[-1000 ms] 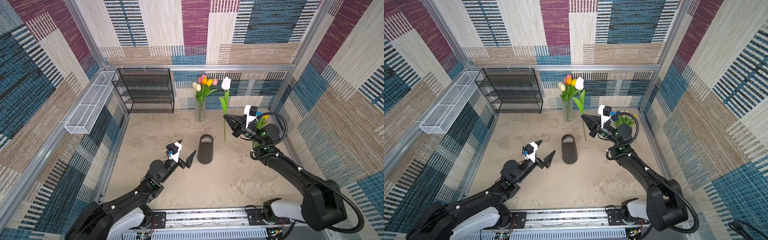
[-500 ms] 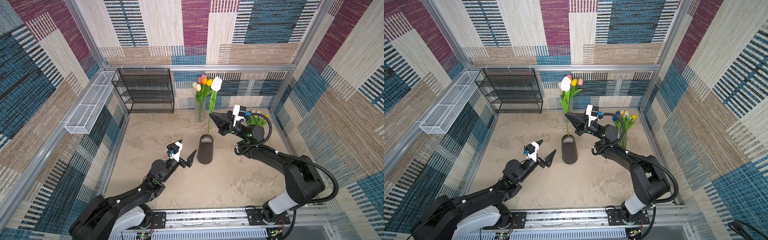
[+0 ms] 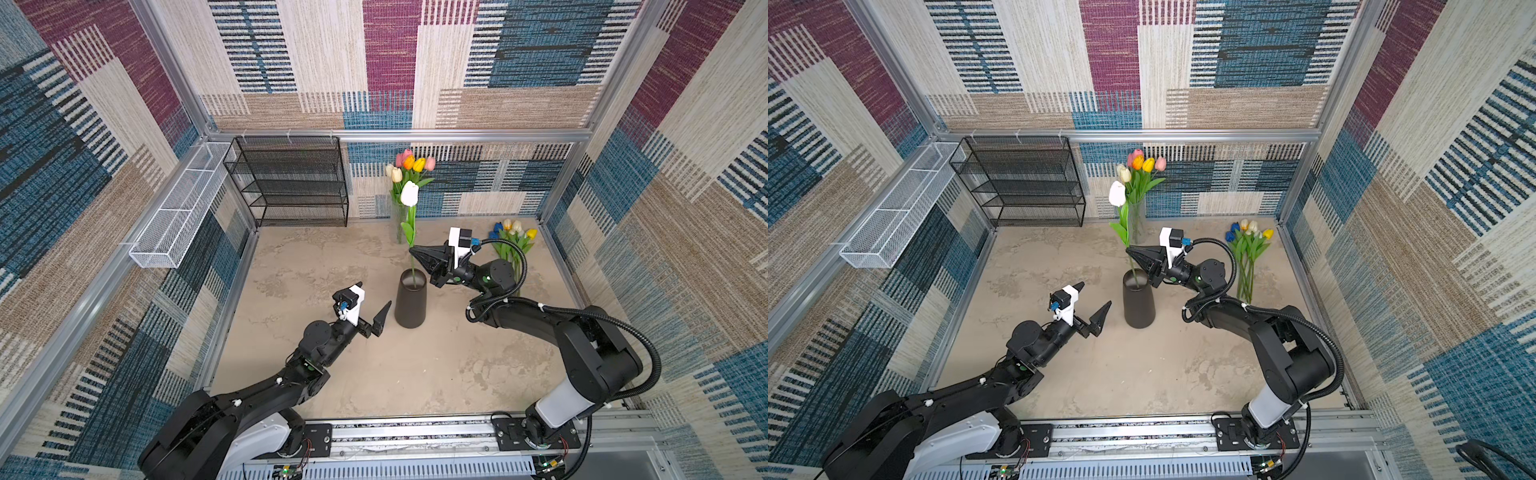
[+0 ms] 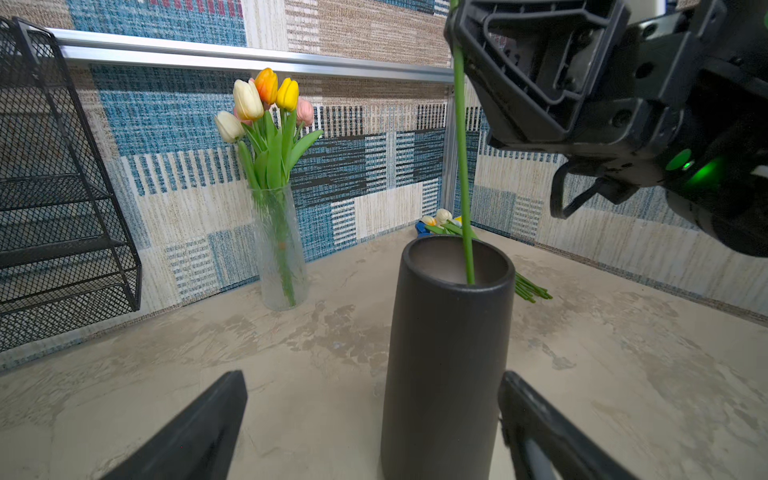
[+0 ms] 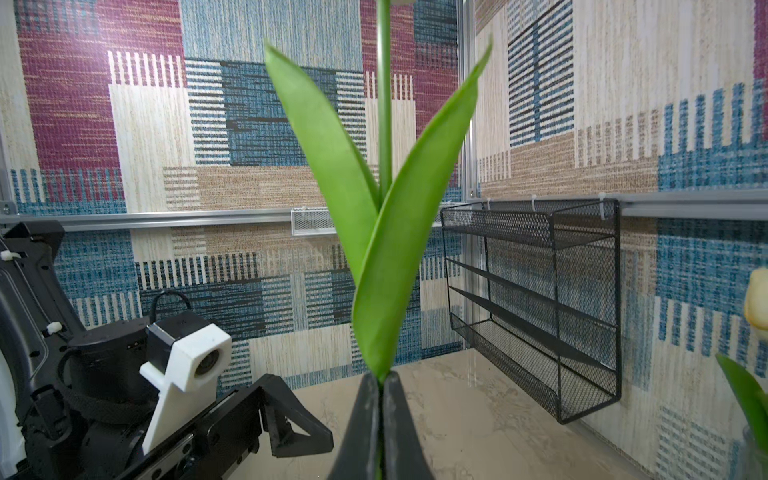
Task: Arrange the flowers into the vase
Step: 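Lower the white tulip stem into the black vase with the right gripper and open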
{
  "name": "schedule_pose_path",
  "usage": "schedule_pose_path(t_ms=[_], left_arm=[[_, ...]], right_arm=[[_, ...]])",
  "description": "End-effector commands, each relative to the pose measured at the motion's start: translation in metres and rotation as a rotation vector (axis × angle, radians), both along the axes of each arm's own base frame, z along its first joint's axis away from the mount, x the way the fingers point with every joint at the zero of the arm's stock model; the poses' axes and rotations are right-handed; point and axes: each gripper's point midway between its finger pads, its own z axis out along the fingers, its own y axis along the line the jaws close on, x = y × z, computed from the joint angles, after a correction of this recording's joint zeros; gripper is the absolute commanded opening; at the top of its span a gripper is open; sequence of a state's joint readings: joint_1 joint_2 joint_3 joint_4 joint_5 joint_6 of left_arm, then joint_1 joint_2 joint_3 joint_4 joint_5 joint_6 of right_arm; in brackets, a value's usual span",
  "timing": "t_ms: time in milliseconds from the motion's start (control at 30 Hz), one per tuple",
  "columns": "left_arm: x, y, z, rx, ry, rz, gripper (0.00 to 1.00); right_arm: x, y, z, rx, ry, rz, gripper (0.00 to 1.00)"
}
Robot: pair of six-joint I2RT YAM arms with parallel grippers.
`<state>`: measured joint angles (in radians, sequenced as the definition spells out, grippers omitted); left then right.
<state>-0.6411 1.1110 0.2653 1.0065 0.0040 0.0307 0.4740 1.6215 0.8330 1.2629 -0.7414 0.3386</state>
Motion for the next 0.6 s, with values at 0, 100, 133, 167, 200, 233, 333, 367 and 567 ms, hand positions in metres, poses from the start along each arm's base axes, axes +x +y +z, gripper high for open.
schedule_pose_path(t_ms=[0,100,133,167,200,233,333,367,567], left_arm=[[0.002,-0.001,0.011,-0.002,-0.050,0.001,0.97],[0.003,-0.002,0.012,-0.003,-0.051,0.000,0.97],[0.003,-0.003,0.012,-0.004,-0.052,-0.001,0.97],[0.003,-0.002,0.013,-0.003,-0.053,0.001,0.97],[0.003,-0.002,0.014,-0.002,-0.055,0.001,0.97],[0.003,-0.003,0.014,0.001,-0.057,0.001,0.97],[0.003,-0.002,0.017,-0.001,-0.066,0.002,0.97],[0.002,-0.002,0.019,-0.005,-0.073,0.002,0.97],[-0.008,-0.002,0.041,-0.018,-0.130,-0.034,0.97]], right_arm=[[0.009,0.007,-0.023,-0.082,0.017,-0.019,0.15],[0.021,0.010,-0.038,-0.148,0.052,-0.057,0.24],[0.024,0.009,-0.040,-0.162,0.057,-0.074,0.28],[0.025,0.008,-0.040,-0.176,0.056,-0.090,0.30],[0.027,0.007,-0.042,-0.191,0.064,-0.106,0.32],[0.028,0.006,-0.043,-0.205,0.065,-0.122,0.35],[0.029,0.000,-0.042,-0.244,0.065,-0.169,0.42],[0.029,-0.004,-0.039,-0.249,0.061,-0.197,0.44],[0.021,-0.044,0.011,-0.217,0.005,-0.386,0.56]])
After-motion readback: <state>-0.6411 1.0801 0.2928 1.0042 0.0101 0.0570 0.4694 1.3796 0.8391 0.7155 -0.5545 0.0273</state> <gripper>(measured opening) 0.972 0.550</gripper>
